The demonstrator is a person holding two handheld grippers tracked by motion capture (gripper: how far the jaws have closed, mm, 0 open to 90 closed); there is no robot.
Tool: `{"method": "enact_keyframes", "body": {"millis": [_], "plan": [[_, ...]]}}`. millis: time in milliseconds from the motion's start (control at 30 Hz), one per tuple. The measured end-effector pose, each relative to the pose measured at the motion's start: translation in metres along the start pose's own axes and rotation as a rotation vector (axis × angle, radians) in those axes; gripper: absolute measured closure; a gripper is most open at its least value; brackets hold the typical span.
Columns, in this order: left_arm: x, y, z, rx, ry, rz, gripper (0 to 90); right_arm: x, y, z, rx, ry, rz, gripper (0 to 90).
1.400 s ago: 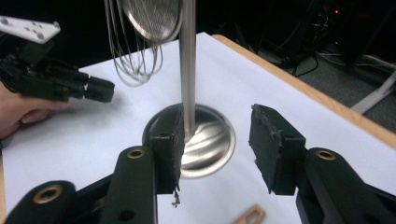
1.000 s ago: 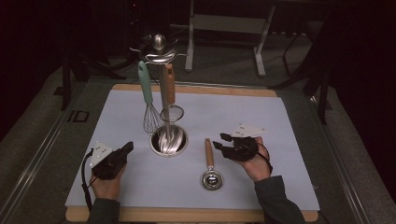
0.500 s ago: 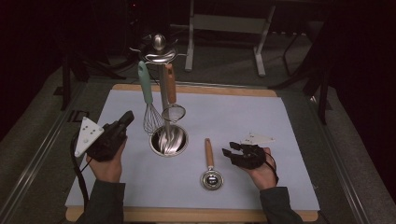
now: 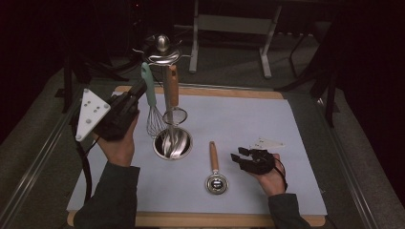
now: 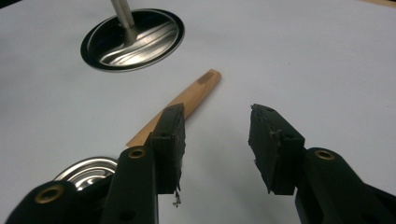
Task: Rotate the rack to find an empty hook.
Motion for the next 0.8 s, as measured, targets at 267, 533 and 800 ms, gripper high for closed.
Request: {"method": "enact_keyframes", "body": {"millis": [267, 533, 800], "plan": [[0.006, -0.013, 0.012, -0.007, -0.009, 0.016, 89.8, 0.0, -0.001, -0.002, 0.001, -0.006, 0.004, 55.9], [0.011, -0.013, 0.014, -0.007, -0.008, 0.023, 89.8, -0.003, -0.001, -0.004, 0.006, -0.013, 0.003, 55.9], [0.015, -0.014, 0.013, 0.0, -0.023, 0.036, 89.8, -0.003, -0.002, -0.004, 0.008, -0.01, 0.003, 55.9]]}}
Point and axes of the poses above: each handheld gripper's, and its own axes: y roughly backward along the jaws, z roughly out of its top, x roughly to its left, the point moved 10 cm from there along -y, roughly forward along the jaws, and after that the axes turned 9 degrees about -z, right-handed, at the moved point
